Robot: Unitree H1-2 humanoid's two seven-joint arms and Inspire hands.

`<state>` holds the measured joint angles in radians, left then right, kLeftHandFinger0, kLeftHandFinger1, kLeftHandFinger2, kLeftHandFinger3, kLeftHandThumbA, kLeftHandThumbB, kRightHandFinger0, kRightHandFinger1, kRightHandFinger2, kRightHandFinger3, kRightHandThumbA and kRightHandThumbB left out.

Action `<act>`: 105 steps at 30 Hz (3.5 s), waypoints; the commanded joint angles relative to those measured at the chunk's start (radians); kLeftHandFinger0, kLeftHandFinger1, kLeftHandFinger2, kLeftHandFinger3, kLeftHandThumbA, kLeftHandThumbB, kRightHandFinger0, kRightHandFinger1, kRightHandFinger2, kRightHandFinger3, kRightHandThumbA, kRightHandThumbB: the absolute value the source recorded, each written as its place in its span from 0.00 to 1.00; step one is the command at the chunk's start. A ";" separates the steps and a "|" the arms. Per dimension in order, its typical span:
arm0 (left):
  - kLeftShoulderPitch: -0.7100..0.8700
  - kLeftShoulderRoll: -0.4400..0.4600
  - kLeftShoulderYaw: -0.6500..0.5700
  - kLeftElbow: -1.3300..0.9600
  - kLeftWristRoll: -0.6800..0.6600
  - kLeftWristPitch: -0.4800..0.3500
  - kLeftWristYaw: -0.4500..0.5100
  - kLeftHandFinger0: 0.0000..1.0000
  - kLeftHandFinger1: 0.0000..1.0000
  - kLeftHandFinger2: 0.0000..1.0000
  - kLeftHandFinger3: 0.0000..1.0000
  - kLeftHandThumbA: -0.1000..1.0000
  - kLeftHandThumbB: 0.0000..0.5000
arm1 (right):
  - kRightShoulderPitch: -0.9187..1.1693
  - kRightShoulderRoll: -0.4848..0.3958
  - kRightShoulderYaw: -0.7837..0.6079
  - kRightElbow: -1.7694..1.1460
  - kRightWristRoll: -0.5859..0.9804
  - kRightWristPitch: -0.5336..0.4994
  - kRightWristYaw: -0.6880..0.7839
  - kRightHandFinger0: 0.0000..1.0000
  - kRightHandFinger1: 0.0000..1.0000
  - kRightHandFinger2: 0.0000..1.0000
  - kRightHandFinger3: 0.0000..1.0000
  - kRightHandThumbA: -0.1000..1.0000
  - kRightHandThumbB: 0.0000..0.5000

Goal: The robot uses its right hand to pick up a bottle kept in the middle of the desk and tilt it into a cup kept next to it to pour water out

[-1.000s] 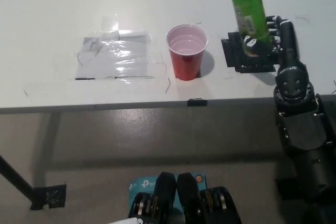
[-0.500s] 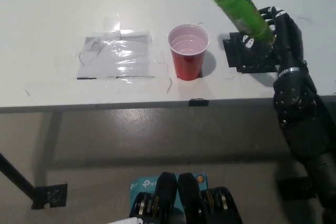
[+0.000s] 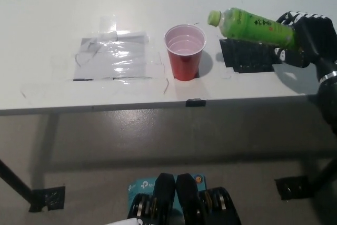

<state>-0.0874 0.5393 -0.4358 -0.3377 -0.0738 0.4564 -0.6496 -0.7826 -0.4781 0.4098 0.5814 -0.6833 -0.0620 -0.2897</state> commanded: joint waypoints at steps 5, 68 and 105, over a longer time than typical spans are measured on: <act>-0.008 0.015 0.009 -0.003 -0.003 0.005 -0.017 1.00 1.00 1.00 1.00 0.54 1.00 | -0.068 -0.045 -0.009 -0.055 -0.078 -0.086 -0.033 0.00 0.00 0.02 0.37 0.00 0.10; 0.003 0.025 0.003 -0.004 0.008 0.014 -0.024 1.00 1.00 1.00 1.00 0.55 1.00 | -0.172 -0.052 -0.006 -0.075 -0.249 -0.108 0.045 0.00 0.02 0.01 0.29 0.00 0.11; -0.016 0.031 0.007 0.001 0.008 0.014 -0.043 1.00 1.00 1.00 1.00 0.56 1.00 | -0.354 -0.122 0.111 -0.069 -0.440 -0.284 0.002 0.00 0.05 0.11 0.22 0.01 0.27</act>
<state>-0.0862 0.5433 -0.4320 -0.3311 -0.0644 0.4566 -0.6753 -1.0370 -0.5607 0.5509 0.5389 -1.1222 -0.3164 -0.2395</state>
